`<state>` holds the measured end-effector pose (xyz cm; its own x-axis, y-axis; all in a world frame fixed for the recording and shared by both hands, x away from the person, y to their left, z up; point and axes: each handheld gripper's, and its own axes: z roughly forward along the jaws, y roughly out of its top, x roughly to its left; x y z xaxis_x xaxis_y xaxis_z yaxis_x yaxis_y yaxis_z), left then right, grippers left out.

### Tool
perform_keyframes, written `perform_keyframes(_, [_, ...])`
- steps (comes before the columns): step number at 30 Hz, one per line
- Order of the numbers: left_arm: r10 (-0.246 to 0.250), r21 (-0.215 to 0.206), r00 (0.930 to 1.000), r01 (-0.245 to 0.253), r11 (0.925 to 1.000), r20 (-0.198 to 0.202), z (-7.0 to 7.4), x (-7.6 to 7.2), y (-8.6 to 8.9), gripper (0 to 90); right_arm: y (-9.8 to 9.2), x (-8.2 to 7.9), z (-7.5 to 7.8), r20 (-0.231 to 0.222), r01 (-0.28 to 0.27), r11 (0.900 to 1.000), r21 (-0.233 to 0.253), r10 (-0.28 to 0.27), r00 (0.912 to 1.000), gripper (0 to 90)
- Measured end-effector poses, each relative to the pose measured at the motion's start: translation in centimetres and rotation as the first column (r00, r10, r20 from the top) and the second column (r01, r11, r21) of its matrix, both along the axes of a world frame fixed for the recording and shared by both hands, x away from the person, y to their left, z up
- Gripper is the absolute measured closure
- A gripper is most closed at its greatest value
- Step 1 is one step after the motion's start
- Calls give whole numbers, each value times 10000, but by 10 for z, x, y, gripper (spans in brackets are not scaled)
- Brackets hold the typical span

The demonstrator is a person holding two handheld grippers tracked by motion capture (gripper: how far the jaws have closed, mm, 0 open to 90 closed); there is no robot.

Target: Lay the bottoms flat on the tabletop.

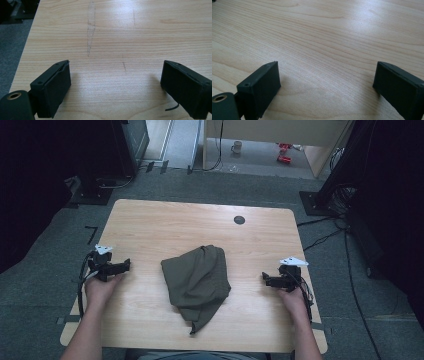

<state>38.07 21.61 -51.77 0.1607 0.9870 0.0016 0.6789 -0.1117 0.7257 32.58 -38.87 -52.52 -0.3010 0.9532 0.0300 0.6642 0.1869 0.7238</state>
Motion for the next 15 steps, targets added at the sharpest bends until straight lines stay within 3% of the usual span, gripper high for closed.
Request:
perform_keyframes(10, [-64,-5,10000,64,10000,6,0,0,0,95,0,0,0,3,53,10000,-5,-53,10000,62])
perform_keyframes(15, [-764,2,9971,764,9971,70,1,-2,-3,163,1,0,0,-5,71,10000,-2,-71,10000,59])
